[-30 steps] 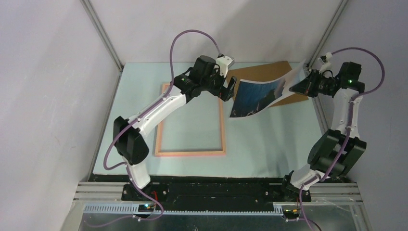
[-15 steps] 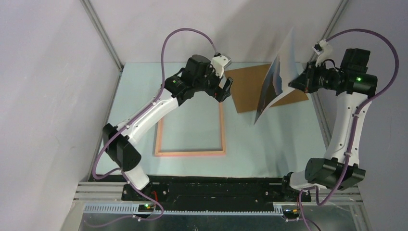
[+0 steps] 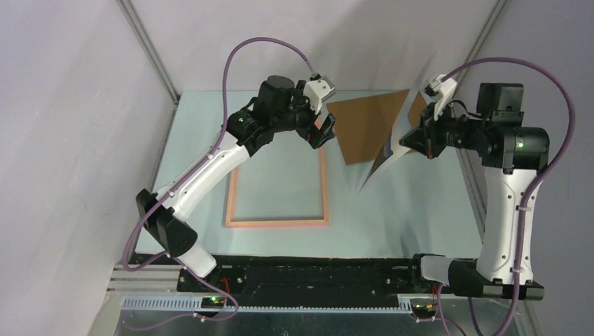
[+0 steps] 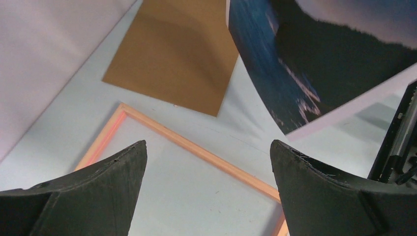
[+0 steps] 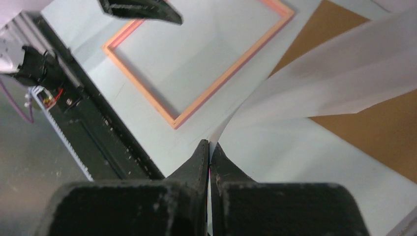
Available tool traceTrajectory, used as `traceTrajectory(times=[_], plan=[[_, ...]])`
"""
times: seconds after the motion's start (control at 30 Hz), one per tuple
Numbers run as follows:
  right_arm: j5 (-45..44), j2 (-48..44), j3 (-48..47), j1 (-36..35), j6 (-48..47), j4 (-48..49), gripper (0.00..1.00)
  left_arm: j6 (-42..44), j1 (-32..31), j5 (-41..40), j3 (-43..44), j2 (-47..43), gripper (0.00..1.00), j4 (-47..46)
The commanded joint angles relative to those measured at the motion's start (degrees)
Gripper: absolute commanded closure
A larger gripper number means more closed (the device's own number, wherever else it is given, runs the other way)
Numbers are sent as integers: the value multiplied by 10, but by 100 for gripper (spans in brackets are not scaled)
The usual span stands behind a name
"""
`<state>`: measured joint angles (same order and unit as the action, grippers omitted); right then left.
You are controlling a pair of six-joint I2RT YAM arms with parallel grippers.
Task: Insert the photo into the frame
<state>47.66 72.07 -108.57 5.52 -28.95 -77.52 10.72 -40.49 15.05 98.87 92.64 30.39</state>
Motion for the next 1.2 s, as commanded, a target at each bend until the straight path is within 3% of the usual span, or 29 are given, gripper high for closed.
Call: traceTrajectory(times=[0.0,0.2,0.3,0.5,0.7,1.17], plan=[[-68,-23,-15,-80,-14,-28,100,39,0,13,10,-50,0,-13],[-162,-40,-6,-207,-5,-48,100,39,25,24,-24,-74,0,-7],[-208,-46,-1,-274,2,-53,100,35,47,86,-42,-82,0,-6],[-278,-64,20,-339,15,-35,100,48,88,194,-64,-80,0,-6],[-334,-79,44,-359,17,-19,100,119,97,212,-87,-68,0,-6],[-401,-112,103,-349,13,13,100,159,146,257,-190,-91,0,-6]])
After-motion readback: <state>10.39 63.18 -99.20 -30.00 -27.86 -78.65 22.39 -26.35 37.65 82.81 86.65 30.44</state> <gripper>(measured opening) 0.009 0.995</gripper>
